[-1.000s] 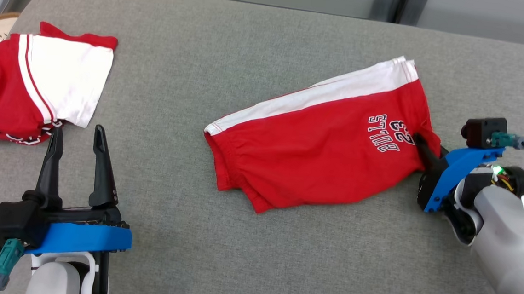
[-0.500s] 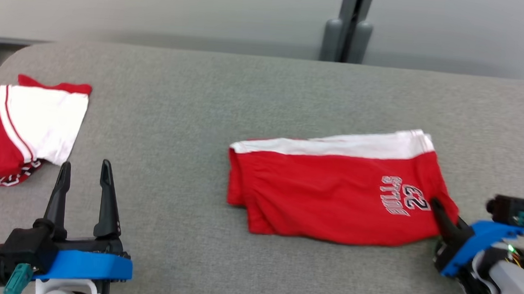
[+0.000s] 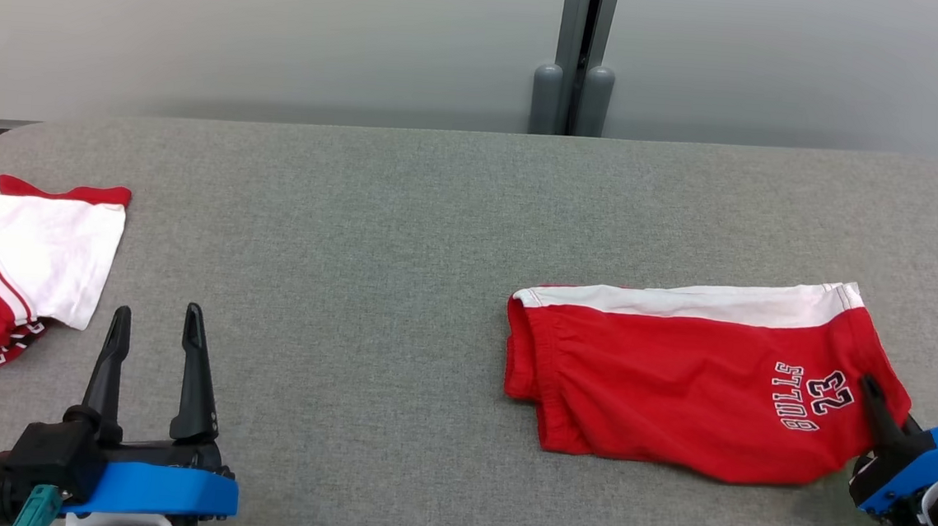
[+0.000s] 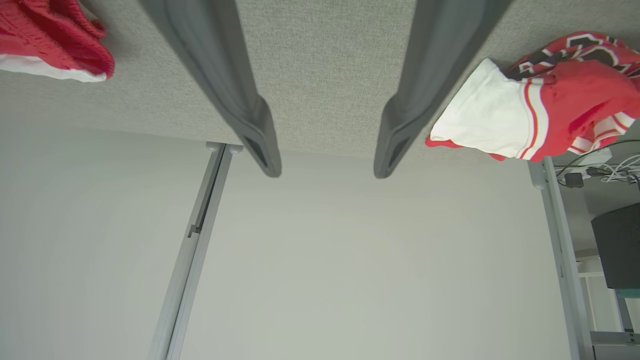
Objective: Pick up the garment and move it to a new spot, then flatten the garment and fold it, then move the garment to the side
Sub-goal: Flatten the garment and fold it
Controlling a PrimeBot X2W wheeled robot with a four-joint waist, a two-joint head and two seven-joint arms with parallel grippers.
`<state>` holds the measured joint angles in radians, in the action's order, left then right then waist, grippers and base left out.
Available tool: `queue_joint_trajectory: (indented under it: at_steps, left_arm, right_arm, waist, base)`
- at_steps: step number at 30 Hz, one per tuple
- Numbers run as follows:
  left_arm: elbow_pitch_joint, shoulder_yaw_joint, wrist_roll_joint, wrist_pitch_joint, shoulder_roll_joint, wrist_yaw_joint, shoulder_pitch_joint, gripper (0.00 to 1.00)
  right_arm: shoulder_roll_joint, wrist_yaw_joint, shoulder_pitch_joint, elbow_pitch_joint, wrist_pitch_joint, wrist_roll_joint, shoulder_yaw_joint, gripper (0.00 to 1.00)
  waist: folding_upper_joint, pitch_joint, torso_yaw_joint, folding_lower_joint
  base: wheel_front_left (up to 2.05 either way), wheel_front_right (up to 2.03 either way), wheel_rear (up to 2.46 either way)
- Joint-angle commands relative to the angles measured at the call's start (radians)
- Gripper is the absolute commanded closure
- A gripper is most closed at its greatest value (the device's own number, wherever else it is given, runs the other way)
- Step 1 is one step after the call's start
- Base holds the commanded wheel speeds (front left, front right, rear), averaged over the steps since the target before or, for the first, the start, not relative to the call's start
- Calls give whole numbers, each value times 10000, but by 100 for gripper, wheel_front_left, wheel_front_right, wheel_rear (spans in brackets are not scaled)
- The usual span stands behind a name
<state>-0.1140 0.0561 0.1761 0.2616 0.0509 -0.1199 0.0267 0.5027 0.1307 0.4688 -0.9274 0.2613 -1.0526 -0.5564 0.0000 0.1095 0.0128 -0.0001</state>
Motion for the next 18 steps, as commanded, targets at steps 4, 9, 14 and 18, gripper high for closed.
queue_joint_trajectory:
  at_steps: [4, 9, 14, 18]
  left_arm:
    - [-11, 42, 90, 49, -6, -31, -85, 0]
    - [-41, 23, 78, 49, -6, -46, -175, 0]
    - [-42, -36, 60, 49, -8, -58, -118, 0]
    - [-40, -97, 87, 49, -7, -52, -117, 0]
  right_arm:
    - [-238, 2, 143, 571, 50, 783, 564, 100]
    - [-800, 2, 286, 1605, 49, 1879, 1119, 100]
    - [-1494, 2, 441, 2499, 51, 2772, 1183, 100]
    - [-2074, 2, 554, 2807, 51, 3276, 782, 100]
  waist:
    - [0, -94, 15, 1]
    - [0, -187, 77, 1]
    - [0, -178, 195, 1]
    - [0, -152, 300, 1]
  base:
    - [0, 0, 0]
    - [0, 0, 0]
    - [0, 0, 0]
    - [0, 0, 0]
